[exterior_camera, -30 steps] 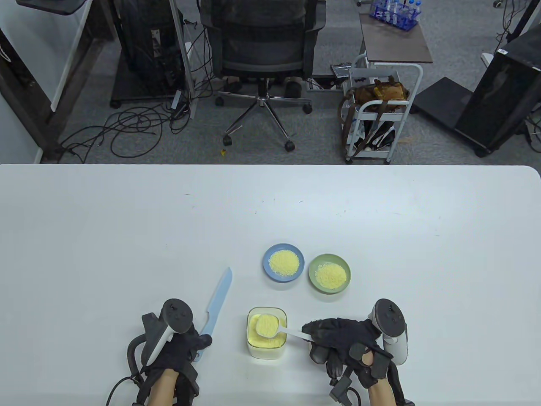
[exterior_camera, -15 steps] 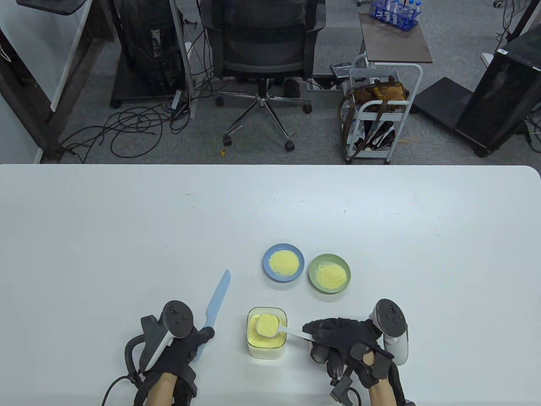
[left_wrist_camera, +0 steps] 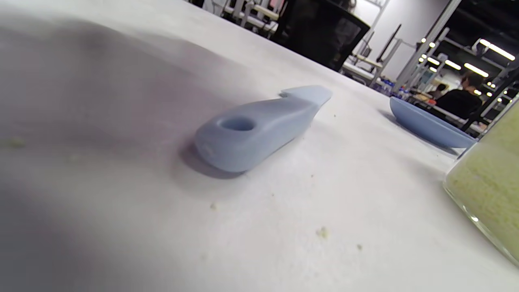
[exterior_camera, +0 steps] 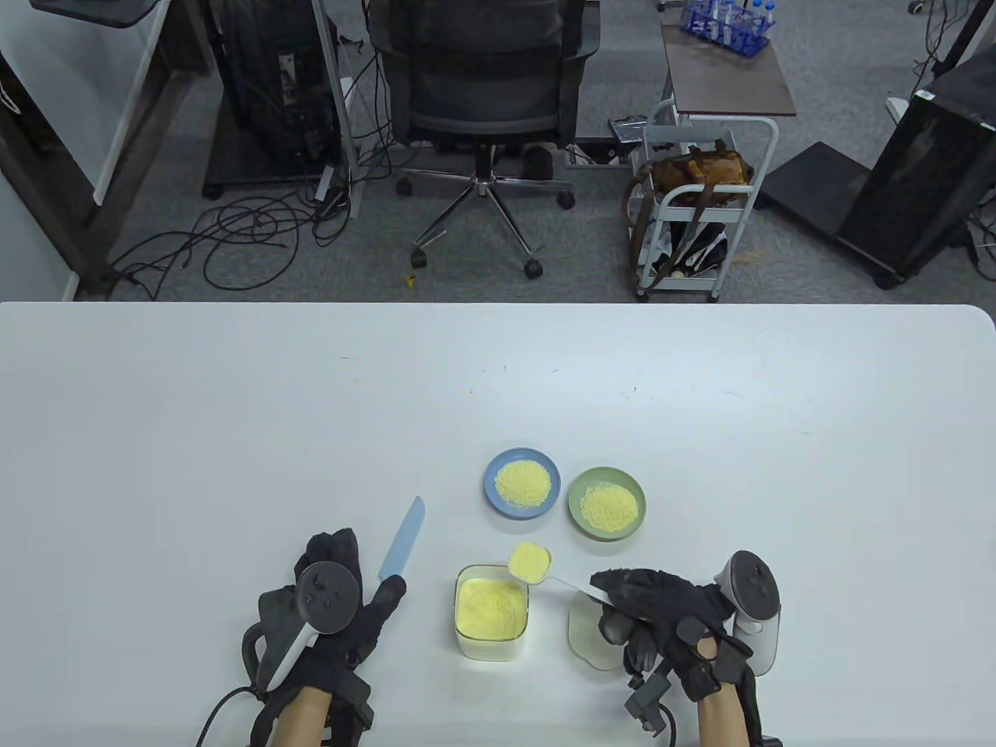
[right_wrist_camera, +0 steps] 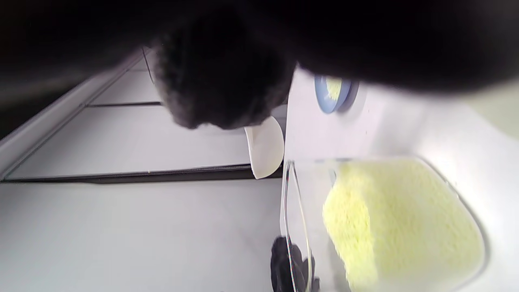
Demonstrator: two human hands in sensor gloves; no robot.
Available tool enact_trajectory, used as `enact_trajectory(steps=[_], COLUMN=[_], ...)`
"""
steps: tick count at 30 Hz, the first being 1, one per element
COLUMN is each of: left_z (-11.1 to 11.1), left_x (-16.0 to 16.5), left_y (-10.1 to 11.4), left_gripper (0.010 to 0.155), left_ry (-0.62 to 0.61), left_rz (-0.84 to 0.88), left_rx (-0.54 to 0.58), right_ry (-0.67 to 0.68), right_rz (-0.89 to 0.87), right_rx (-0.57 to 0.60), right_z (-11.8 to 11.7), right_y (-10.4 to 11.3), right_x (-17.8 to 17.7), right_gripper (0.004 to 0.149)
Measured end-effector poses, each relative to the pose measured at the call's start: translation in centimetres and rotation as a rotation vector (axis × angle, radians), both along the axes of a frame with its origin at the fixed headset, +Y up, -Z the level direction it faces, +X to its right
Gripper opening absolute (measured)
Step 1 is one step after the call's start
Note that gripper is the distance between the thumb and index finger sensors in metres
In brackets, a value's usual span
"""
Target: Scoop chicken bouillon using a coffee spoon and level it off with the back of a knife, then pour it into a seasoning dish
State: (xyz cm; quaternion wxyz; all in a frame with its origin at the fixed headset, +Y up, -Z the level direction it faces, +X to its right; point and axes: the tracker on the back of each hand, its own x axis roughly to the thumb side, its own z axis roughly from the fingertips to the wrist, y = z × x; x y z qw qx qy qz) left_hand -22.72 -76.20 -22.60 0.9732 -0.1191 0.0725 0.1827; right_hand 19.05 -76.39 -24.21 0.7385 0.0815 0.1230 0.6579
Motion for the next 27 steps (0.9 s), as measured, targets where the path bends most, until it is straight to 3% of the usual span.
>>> enact_trajectory(steps=[6, 12, 27], left_z=[0.0, -0.1, -0.1], left_x=[0.0, -0.1, -0.1], left_y=[-0.2, -0.3, -0.4], left_gripper=[0.096, 0.096, 0.095], left_ry=[-0.003, 0.002, 0.007], left_rz=[0.023, 0.033, 0.036], left_rx=[-0.036, -0.029, -0.024], right_ry=[-0.157, -0.325, -0.312], right_rz=[0.005, 0.133, 0.158], right_rx=[-0.05, -0.057, -0.097], right_z=[-0.5, -0.8, -1.1], right_y=[-1.1, -1.9, -2.7], right_x=[2.7, 4.1, 3.9], right_gripper=[0.039, 0.042, 0.048])
